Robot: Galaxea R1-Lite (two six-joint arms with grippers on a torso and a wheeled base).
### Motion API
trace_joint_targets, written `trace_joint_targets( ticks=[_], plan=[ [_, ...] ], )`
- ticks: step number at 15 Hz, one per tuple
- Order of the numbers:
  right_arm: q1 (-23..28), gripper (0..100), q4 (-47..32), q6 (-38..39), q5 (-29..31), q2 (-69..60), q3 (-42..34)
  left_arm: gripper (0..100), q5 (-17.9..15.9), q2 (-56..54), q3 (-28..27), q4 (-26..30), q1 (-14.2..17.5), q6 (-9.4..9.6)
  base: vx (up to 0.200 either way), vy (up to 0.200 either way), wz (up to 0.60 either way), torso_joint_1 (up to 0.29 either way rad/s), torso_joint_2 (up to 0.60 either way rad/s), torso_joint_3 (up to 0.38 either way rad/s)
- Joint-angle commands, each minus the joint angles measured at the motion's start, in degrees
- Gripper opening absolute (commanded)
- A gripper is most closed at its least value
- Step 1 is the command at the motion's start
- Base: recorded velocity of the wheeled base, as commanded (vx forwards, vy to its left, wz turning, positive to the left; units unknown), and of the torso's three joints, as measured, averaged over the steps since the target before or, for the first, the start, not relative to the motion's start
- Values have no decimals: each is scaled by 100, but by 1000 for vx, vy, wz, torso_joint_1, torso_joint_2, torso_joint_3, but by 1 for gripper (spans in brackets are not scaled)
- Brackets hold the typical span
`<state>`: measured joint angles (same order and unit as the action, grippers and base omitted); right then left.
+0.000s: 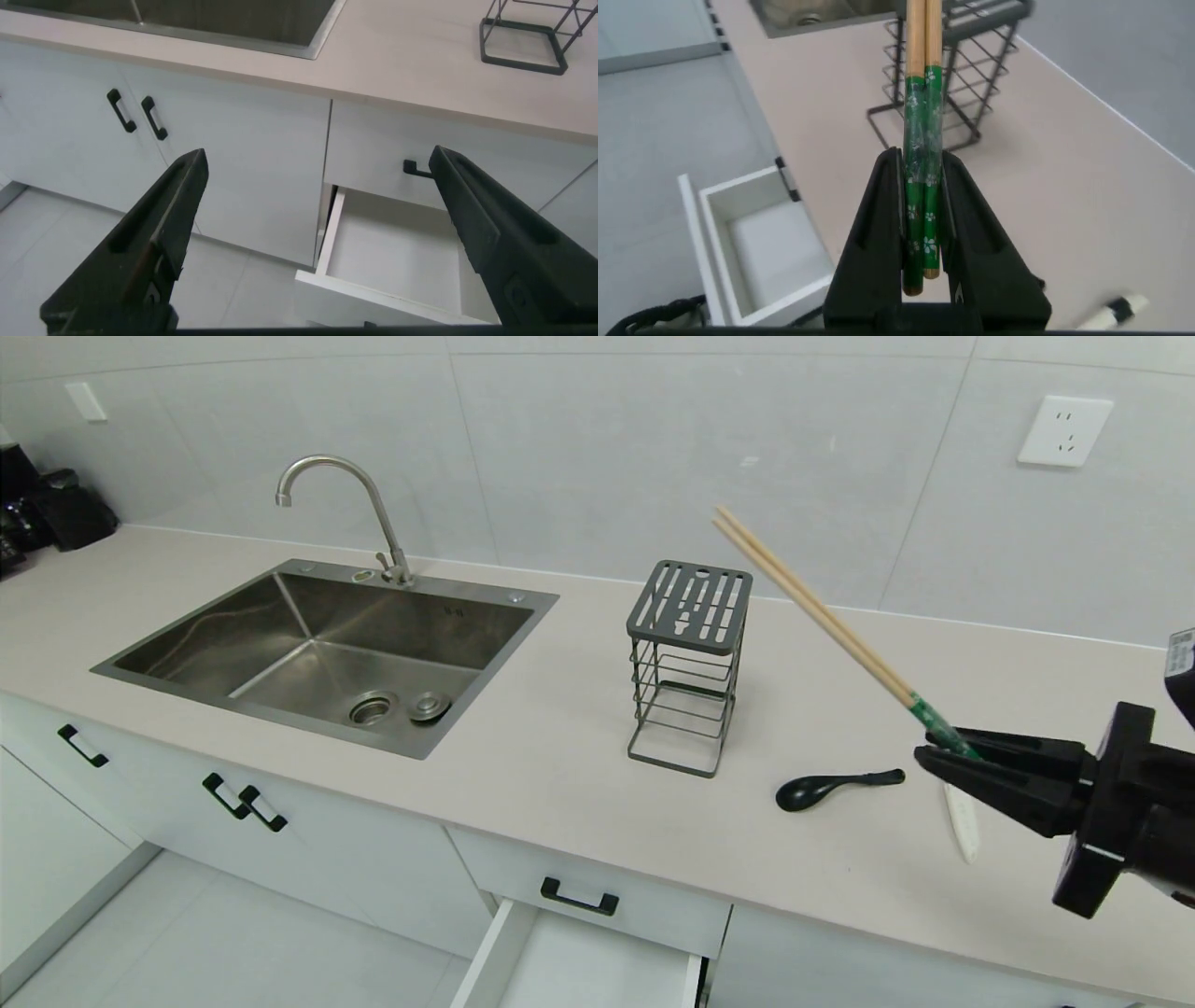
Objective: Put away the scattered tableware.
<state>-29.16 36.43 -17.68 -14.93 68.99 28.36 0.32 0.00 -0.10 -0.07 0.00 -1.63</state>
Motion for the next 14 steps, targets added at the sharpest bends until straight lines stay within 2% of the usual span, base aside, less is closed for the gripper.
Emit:
trace_joint_targets(
  ticks=[1, 5, 11, 14],
  plan=[
    [-661, 0, 5, -34, -10, 607, 135, 100, 3, 0, 1, -1, 0, -4, 0, 0, 0, 0, 0, 0],
    [-960, 0, 14, -25, -36, 1618, 654, 100, 3, 0, 1, -1, 0, -4, 0, 0, 0, 0, 0, 0],
    [-1092, 0, 14, 19, -124, 2049, 900, 100, 3, 0, 1, -1, 0, -4, 0, 0, 0, 0, 0, 0],
    [-1909, 0, -21, 282, -89, 2154, 619, 100, 3, 0, 1, -1, 0, -4, 0, 0, 0, 0, 0, 0]
  ],
)
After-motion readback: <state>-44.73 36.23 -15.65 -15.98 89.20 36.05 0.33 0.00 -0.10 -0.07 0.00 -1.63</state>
